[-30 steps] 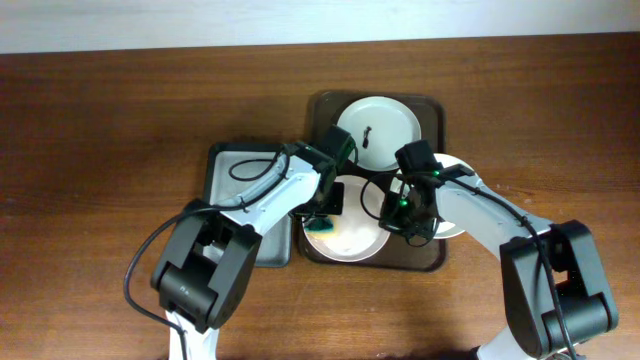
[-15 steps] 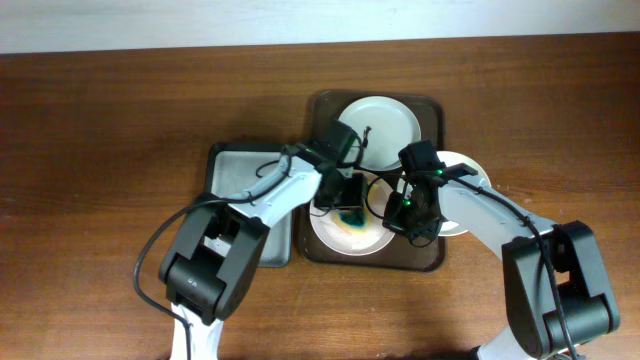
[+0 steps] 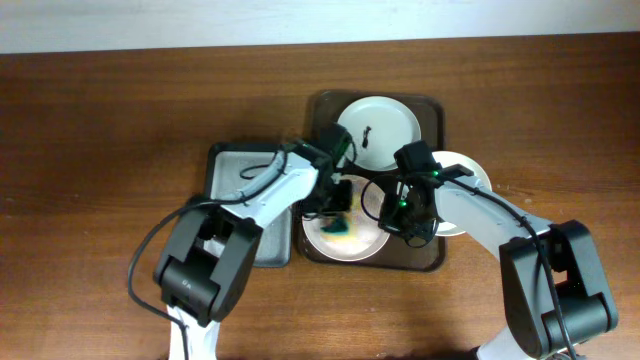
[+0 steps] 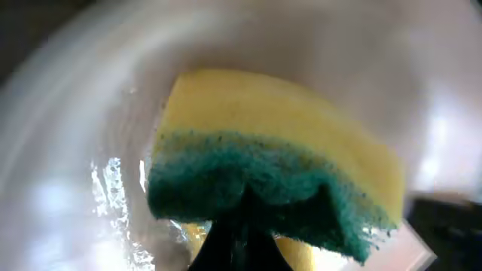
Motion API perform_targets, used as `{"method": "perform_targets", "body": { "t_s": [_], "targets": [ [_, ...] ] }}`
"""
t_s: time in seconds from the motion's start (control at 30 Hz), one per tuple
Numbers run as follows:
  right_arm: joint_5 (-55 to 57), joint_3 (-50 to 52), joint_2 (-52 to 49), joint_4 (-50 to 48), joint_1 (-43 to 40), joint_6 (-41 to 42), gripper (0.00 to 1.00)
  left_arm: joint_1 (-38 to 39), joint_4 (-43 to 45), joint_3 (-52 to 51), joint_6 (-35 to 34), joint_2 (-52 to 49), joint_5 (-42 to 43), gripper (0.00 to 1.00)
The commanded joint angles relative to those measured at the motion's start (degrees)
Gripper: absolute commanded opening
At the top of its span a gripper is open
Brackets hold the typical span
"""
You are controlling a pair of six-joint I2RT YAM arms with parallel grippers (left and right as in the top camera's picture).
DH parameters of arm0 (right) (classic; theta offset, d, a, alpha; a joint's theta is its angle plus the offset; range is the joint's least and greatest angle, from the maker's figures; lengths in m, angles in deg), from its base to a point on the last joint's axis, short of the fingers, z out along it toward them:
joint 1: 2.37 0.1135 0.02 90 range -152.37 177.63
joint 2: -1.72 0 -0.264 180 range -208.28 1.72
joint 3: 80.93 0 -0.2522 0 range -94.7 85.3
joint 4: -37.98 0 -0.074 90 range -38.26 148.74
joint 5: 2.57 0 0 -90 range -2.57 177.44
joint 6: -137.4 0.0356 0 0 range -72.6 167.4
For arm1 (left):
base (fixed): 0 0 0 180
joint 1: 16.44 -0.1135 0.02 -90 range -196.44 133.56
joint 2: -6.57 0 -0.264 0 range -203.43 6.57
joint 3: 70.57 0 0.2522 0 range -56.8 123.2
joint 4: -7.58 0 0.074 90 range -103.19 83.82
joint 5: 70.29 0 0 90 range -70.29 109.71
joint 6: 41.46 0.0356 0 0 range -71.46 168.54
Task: Clean dirty plates on tray and stack at the side
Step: 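Lift the plate with the right gripper and scrub it with the sponge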
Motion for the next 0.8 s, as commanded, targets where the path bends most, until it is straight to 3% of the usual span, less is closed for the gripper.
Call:
{"method": "perform_targets", "body": {
  "t_s": [0.0, 0.1, 0.4, 0.6, 0.77],
  "targets": [
    [4.39, 0.79, -1.40, 0.92, -0.39, -0.04, 0.04, -2.56, -3.61, -2.54, -0.11, -2.71, -25.46, 0.00],
    [4.39, 0.79, -1.40, 0.96, -0.39, -0.07, 0.04, -1.53, -5.60, -2.10, -0.13, -0.76, -32.46, 0.00],
    [5.16, 0.59, 0.90, 1.99, -0.39, -4.90, 0.04, -0.79, -10.38, -0.13, -0.09, 14.80, -30.56, 0.00],
    [10.56, -3.76, 10.71, 8.37, -0.33, -11.76, 0.04, -11.10, -16.00, -0.17, 2.54, 21.38, -30.88, 0.00],
    [17.99, -8.07, 18.47, 13.99, 0.76, -11.96, 0.04, -19.30, -11.56, -4.87, 12.28, 21.31, -18.95, 0.00]
  ]
}}
